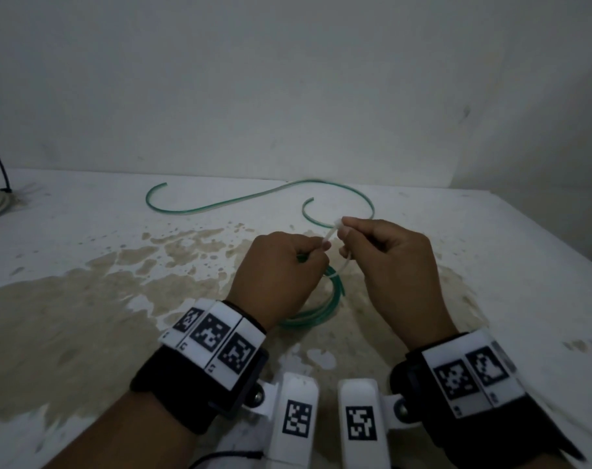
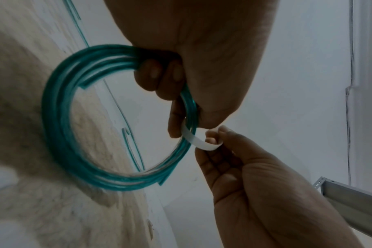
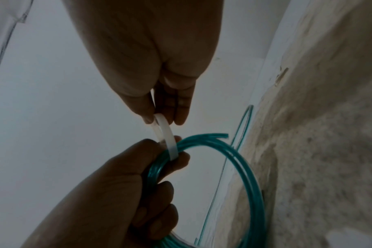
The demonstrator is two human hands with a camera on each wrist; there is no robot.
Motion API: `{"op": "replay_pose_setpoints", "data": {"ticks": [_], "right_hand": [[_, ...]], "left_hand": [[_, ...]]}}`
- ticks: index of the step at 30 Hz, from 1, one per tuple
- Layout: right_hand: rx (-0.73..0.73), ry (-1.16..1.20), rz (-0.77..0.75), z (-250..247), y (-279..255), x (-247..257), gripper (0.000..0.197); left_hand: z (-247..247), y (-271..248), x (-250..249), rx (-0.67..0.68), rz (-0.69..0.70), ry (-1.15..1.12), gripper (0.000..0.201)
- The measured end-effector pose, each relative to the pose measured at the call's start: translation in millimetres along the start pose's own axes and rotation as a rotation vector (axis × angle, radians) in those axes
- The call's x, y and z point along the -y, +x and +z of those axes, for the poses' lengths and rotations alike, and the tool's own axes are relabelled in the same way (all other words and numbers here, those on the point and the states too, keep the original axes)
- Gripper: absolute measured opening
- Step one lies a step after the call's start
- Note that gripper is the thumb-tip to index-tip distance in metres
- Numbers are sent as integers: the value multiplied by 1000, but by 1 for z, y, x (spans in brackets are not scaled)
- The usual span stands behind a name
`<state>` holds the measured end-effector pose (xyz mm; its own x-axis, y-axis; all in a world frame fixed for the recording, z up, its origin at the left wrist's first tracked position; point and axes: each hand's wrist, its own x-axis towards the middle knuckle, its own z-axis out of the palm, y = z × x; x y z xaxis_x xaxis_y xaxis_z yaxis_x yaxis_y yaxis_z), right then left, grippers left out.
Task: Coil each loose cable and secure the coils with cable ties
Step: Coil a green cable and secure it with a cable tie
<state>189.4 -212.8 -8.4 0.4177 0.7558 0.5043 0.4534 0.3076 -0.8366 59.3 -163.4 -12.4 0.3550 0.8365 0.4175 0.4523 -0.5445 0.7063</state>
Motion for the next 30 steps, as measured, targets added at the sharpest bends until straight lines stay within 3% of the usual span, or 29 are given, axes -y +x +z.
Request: {"op": "replay_pose_setpoints", "data": {"ticks": [9, 13, 17, 19, 23, 30], "right_hand": [[71, -27, 18, -3, 1, -3, 13], [166, -145, 30, -4, 0, -6, 9], [109, -38, 77, -4, -1, -4, 7], [49, 3, 77, -3, -1, -2, 8], [-4, 22, 69, 0, -3, 0, 12], [15, 28, 57, 2, -3, 0, 14]], "left_hand": [[-1, -2, 0, 22, 35, 75, 25], [-2, -2, 1, 39, 75, 148, 47], [-1, -1, 3, -27, 42, 90, 34], [0, 1, 5, -65, 17, 59, 38], [2, 1, 8, -64, 44, 33, 26], [2, 0, 7, -54, 89, 28, 22]]}}
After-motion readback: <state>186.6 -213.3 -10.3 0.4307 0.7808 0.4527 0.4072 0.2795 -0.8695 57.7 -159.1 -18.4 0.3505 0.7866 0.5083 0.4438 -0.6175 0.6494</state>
